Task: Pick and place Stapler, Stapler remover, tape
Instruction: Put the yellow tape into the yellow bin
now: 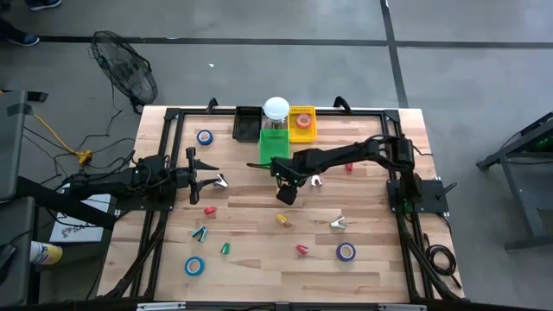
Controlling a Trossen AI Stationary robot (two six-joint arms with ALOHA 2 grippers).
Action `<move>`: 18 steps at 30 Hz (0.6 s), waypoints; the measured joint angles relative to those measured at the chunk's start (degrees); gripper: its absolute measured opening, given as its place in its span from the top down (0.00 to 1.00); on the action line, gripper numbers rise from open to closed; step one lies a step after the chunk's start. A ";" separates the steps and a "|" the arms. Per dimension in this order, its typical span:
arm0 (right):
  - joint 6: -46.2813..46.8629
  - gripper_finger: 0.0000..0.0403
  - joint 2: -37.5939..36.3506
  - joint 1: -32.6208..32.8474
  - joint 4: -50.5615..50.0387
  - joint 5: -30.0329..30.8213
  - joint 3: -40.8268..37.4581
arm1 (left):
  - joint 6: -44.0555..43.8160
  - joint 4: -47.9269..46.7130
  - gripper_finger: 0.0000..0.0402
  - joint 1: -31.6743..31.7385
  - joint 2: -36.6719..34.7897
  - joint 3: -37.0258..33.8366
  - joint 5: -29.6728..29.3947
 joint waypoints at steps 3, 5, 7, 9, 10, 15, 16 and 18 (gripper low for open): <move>-0.06 0.47 0.40 -0.02 0.28 -0.05 0.00 | 0.00 0.02 0.62 -0.01 0.02 0.00 -0.02; -0.62 0.50 0.79 -0.02 0.65 -0.14 0.00 | 0.00 0.00 0.62 0.00 0.00 0.00 -0.02; -0.99 0.53 0.88 -0.02 0.72 -0.50 0.00 | 0.02 0.02 0.62 -0.01 0.01 0.00 -0.02; -1.35 0.56 0.88 -0.02 0.63 -0.48 0.00 | 0.00 0.02 0.62 0.00 0.02 0.00 -0.02; -1.60 0.58 0.88 -0.02 0.64 -0.39 0.00 | 0.01 0.02 0.62 0.00 0.00 0.00 -0.02; -3.10 0.70 0.88 -0.11 0.61 -0.25 0.00 | 0.00 0.02 0.62 -0.02 0.01 0.00 -0.04; -3.51 0.72 0.88 -0.11 0.62 -0.21 0.00 | 0.01 0.02 0.62 -0.02 0.01 0.00 -0.03; -4.18 0.77 0.88 -0.11 0.63 -0.19 0.00 | 0.00 0.02 0.62 -0.02 0.01 0.00 -0.04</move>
